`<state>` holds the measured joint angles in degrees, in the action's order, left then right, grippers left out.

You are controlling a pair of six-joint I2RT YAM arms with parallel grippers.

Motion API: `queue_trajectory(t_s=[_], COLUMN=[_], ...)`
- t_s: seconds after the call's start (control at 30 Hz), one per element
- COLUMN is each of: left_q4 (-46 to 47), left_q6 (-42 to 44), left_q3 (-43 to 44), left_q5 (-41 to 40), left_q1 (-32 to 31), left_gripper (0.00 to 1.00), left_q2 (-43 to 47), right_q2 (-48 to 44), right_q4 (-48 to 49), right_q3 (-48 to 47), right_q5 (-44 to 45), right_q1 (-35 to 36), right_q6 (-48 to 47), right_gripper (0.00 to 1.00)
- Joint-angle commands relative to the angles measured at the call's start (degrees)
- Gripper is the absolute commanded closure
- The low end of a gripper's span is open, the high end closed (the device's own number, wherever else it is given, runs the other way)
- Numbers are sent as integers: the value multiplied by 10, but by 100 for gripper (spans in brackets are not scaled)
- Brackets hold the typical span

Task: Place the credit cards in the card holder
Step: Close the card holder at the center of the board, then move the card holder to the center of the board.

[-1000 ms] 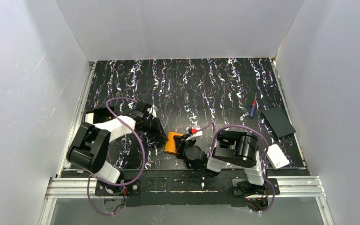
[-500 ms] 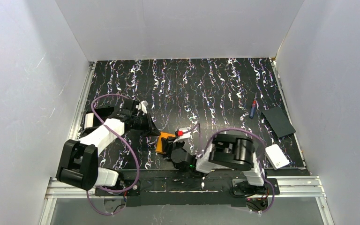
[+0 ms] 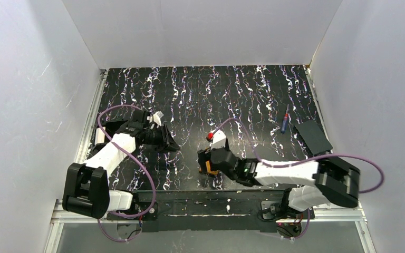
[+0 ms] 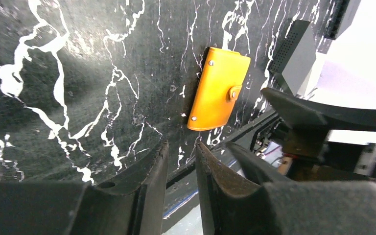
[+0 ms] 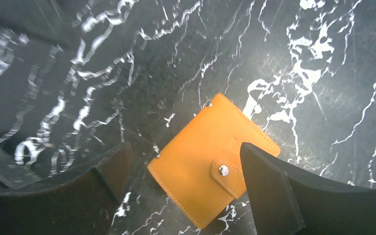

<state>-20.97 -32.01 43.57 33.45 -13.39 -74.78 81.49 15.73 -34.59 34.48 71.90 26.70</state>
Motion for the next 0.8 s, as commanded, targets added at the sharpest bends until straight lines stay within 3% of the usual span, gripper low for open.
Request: queue_trajectory(t_s=[0.0, 0.17, 0.27, 0.33, 0.43, 0.63, 0.77], left_q4=[17, 34, 50, 62, 82, 91, 41], left_q6=[-15, -45, -66, -81, -107, -132, -111], left_q3=[-34, -56, -68, -75, -87, -95, -72], left_q5=[65, 78, 72, 63, 46, 36, 24], left_q1=[0, -26, -56, -78, -114, -144, -144], left_gripper=[69, 57, 49, 46, 45, 45, 45], left_q2=[24, 52, 64, 70, 73, 96, 119], right_q2=[-96, -109, -106, -119, -128, -86, -68], right_q4=[-145, -285, -325, -323, -315, -219, -187], right_q3=[-41, -78, -73, -59, -34, 3, 1], right_q5=[-120, -204, -262, -281, -279, -322, -314], right_q1=[-50, -105, -146, -160, -180, -209, -209], right_q6=[18, 72, 144, 176, 204, 220, 221], right_gripper=[9, 7, 13, 19, 20, 37, 36])
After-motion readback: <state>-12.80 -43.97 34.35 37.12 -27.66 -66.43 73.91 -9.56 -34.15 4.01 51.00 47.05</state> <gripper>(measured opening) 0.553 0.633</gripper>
